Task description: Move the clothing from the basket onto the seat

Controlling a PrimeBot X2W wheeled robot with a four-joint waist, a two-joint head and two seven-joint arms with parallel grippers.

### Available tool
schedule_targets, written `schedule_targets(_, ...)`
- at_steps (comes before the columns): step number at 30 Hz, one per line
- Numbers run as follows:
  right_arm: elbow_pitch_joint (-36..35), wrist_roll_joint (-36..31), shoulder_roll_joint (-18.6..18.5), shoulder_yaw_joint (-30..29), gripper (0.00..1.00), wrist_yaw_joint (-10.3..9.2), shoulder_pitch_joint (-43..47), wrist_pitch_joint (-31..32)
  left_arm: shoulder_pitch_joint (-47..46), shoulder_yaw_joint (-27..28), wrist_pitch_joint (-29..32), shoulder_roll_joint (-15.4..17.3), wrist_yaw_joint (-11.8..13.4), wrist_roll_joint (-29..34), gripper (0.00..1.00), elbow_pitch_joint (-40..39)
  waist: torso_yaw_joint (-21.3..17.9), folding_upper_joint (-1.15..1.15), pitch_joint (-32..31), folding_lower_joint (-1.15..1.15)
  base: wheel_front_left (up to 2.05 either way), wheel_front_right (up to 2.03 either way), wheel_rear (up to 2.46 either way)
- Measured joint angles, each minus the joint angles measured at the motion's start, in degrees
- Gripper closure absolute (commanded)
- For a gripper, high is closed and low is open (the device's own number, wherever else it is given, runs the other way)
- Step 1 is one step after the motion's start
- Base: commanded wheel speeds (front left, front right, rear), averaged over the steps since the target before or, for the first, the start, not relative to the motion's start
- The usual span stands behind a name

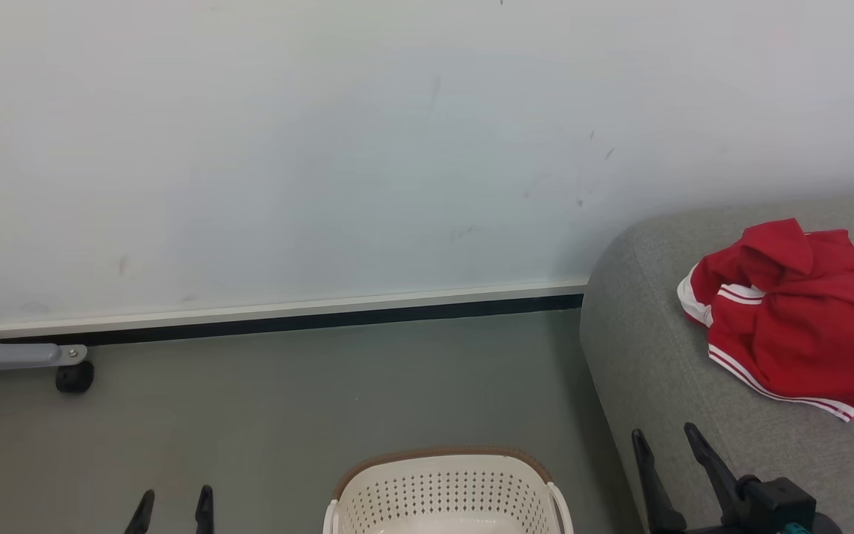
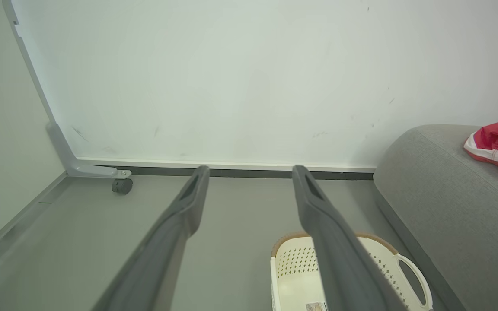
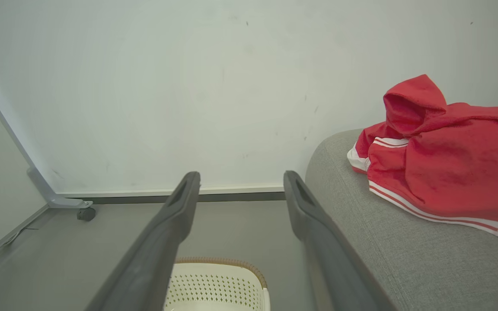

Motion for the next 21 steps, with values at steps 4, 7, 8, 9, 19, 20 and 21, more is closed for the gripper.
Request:
schedule_targets(4, -1.8, -0.6, 0.1, -1.2, 0.00, -0.02, 2.0, 0.0, 0.9, 1.3, 0.0, -0.1, 0.0, 0.6, 0.00, -0.7, -0.1, 0.00, -0.1, 0.00, 0.00, 0.00, 0.00)
schedule_targets(7, -3.2, -1.2, 0.4, -2.7, 0.00, -0.03, 4.0, 0.0, 1.4, 2.4, 0.0, -0.4, 0.0, 0.8, 0.00, -1.5, -0.1, 0.00, 0.0, 0.01, 0.00, 0.00, 0.00)
schedule_targets(8, -3.3, -1.6, 0.7, -3.3, 0.00, -0.03, 4.4, 0.0, 1.5, 2.8, 0.0, -0.5, 0.0, 1.0, 0.00, -1.6, -0.2, 0.00, 0.0, 0.01, 0.00, 0.00, 0.00)
schedule_targets(9, -3.5, -2.0, 1.0, -3.8, 0.00, -0.03, 4.8, 0.0, 1.5, 3.1, 0.0, -0.6, 0.0, 1.2, 0.00, -1.8, -0.2, 0.00, 0.0, 0.01, 0.00, 0.00, 0.00)
schedule_targets(19, -5.2, -4.3, 2.8, -7.2, 0.00, -0.03, 6.6, 0.0, 2.2, 4.9, 0.0, -1.4, 0.0, 2.7, 0.00, -3.1, -0.4, 0.00, 0.4, 0.01, 0.00, 0.00, 0.00)
schedule_targets(20, -5.4, -4.5, 3.0, -7.4, 0.00, -0.03, 6.6, 0.0, 2.2, 5.0, 0.0, -1.5, 0.0, 2.7, 0.00, -3.2, -0.4, 0.00, 0.4, 0.01, 0.00, 0.00, 0.00)
schedule_targets(21, -5.6, -4.6, 3.1, -7.6, 0.00, -0.03, 6.6, 0.0, 2.2, 5.1, 0.0, -1.5, 0.0, 2.8, 0.00, -3.3, -0.4, 0.00, 0.5, 0.01, 0.00, 0.00, 0.00)
